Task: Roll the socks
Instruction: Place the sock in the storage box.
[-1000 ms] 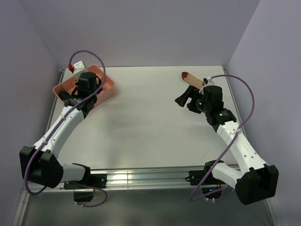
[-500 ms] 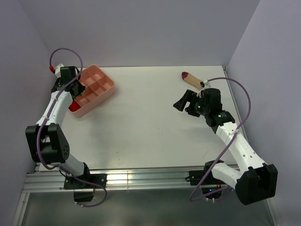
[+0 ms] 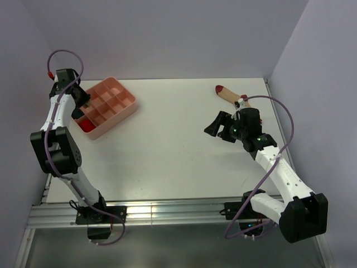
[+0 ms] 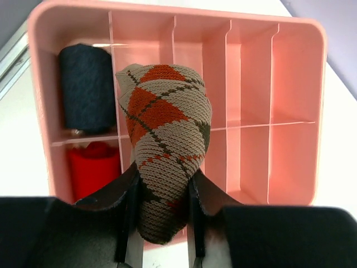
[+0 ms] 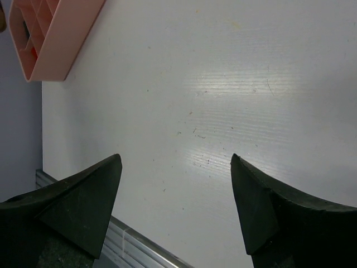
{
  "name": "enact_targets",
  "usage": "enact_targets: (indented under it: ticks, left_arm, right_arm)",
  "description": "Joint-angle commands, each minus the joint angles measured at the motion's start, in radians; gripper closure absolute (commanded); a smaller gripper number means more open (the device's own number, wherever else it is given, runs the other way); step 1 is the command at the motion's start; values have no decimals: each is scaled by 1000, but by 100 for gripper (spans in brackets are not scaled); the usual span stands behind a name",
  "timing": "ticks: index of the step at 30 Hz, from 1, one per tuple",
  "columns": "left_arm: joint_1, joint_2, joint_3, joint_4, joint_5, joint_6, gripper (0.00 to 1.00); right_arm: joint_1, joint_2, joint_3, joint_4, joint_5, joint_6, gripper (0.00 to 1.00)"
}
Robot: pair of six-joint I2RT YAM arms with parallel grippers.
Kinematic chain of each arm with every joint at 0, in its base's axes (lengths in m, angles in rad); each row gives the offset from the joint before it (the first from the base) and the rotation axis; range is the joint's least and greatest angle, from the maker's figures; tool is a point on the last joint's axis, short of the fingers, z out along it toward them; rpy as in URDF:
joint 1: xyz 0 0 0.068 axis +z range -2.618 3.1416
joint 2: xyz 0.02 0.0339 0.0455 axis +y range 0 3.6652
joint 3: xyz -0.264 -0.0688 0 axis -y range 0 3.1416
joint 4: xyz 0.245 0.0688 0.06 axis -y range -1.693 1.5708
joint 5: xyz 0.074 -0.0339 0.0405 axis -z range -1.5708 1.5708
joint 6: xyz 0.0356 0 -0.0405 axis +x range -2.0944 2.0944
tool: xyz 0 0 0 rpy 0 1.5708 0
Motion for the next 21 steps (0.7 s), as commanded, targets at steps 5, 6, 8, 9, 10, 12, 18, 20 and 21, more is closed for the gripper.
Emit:
enact_targets:
  ticks: [5, 6, 8, 9, 10, 12, 18, 20, 21]
  left_arm:
    - [45, 122, 167, -73, 114, 45, 100]
    - [49, 141, 171, -73, 114, 47, 100]
    - [63, 163, 188, -78, 148, 47, 100]
    - [68, 189, 197, -93, 172, 51, 100]
    - [69, 203, 219, -107, 180, 59, 100]
    - [72, 238, 239, -122, 171, 62, 100]
    - [91, 275, 250, -97, 131, 56, 100]
    - [92, 280, 237, -66, 128, 53, 100]
    - [91, 283, 237, -60, 128, 51, 100]
  right_arm:
    - [-6, 13, -14, 37, -21, -18, 15]
    - [-6, 15, -14, 38, -23, -20, 15]
    - [-4, 21, -16, 37, -23, -21, 15]
    - [-6, 24, -14, 40, -24, -21, 15]
    - [-6, 28, -14, 40, -24, -23, 15]
    - [-6, 38, -11, 40, -26, -23, 15]
    - [-6, 56, -17, 51, -36, -23, 15]
    - [-4, 59, -20, 54, -38, -23, 16]
    - [-6, 62, -20, 58, -39, -23, 16]
